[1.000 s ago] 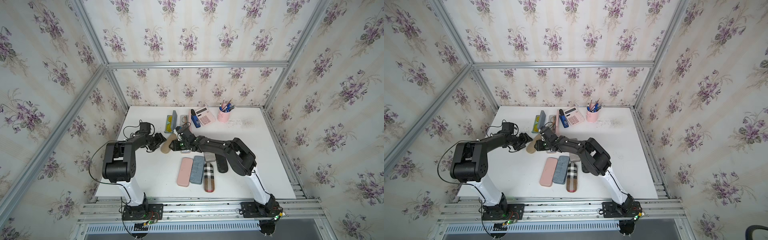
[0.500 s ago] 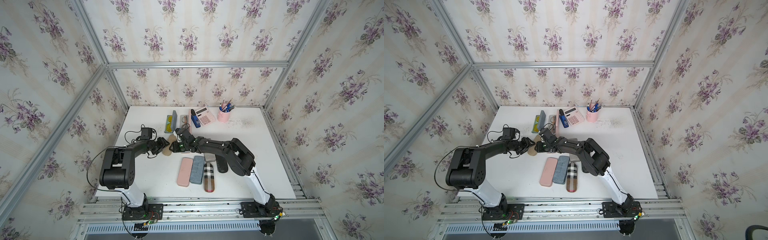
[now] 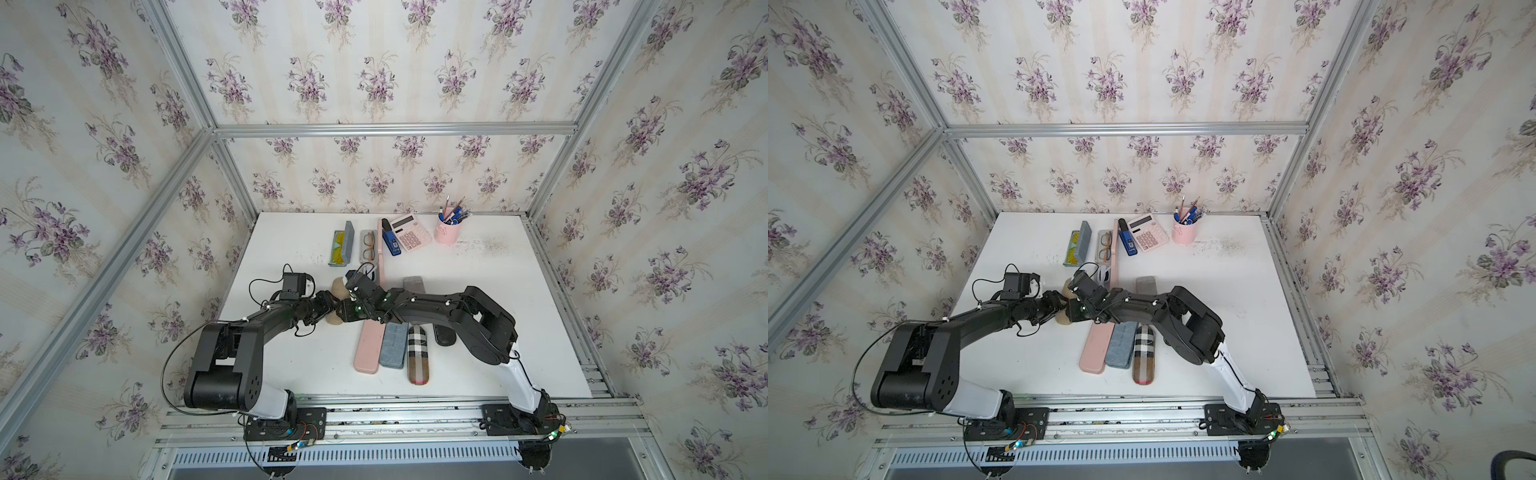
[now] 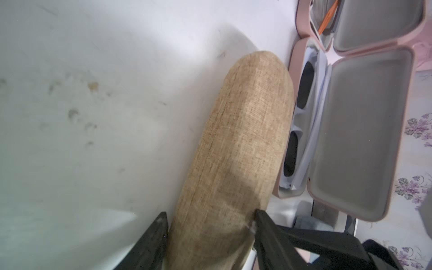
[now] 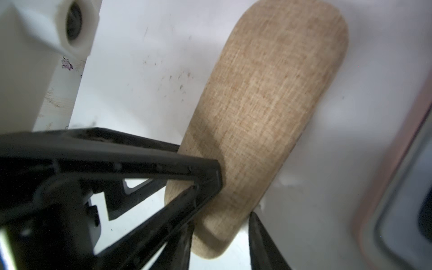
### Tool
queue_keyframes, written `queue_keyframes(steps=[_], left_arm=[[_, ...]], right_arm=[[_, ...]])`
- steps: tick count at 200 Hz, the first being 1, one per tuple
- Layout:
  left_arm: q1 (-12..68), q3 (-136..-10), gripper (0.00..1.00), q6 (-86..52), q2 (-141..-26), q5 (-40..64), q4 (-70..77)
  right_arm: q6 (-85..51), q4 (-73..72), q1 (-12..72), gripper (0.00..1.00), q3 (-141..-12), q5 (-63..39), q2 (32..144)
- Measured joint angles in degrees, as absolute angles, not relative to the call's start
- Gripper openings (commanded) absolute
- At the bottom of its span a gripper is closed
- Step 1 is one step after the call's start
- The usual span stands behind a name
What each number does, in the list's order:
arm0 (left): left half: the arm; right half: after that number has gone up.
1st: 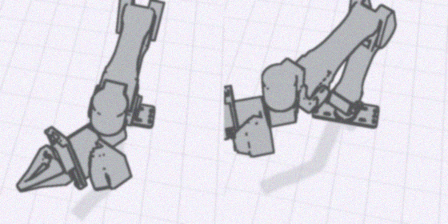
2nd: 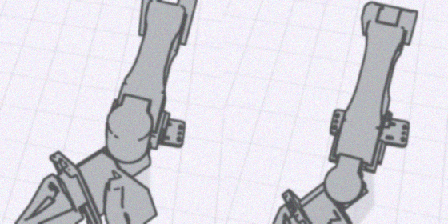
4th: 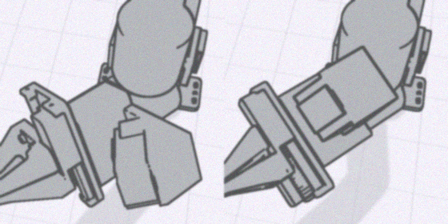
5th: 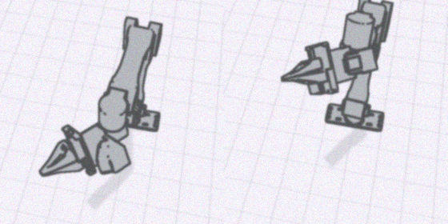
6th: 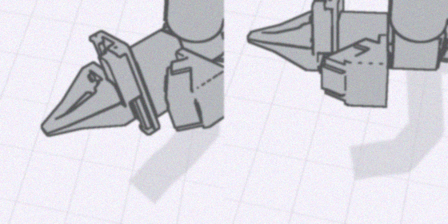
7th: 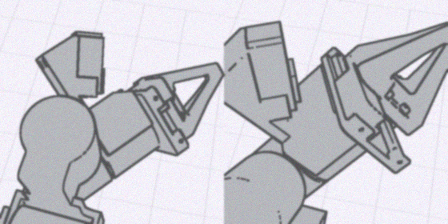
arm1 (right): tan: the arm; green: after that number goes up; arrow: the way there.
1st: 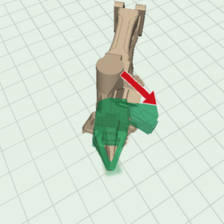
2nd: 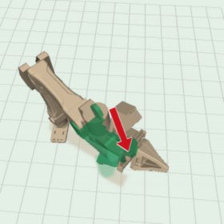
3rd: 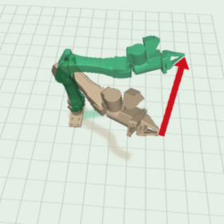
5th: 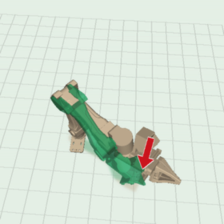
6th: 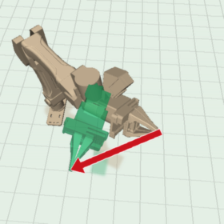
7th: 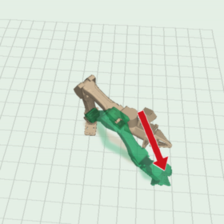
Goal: Close the glasses case
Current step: Move the glasses case to the center of the board.
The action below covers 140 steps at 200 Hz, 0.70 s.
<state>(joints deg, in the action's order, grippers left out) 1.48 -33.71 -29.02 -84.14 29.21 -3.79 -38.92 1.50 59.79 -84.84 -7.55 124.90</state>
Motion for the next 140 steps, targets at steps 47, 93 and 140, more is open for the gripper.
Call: queue_keyframes(steps=[47,93,140], left_arm=[[6.0,-29.8,0.6,-30.1,-77.8,25.1,-5.3],[8.2,-22.8,0.6,-30.7,-66.8,24.3,-8.1],[9.7,-19.4,0.61,-31.5,-54.0,23.7,-19.5]], right_arm=[[-41.7,2.1,64.1,0.38,-79.9,-6.0,122.0],[-43.9,-0.4,68.0,0.38,-73.6,-5.7,118.5],[-45.7,-1.2,71.0,0.38,-70.8,-7.3,116.7]])
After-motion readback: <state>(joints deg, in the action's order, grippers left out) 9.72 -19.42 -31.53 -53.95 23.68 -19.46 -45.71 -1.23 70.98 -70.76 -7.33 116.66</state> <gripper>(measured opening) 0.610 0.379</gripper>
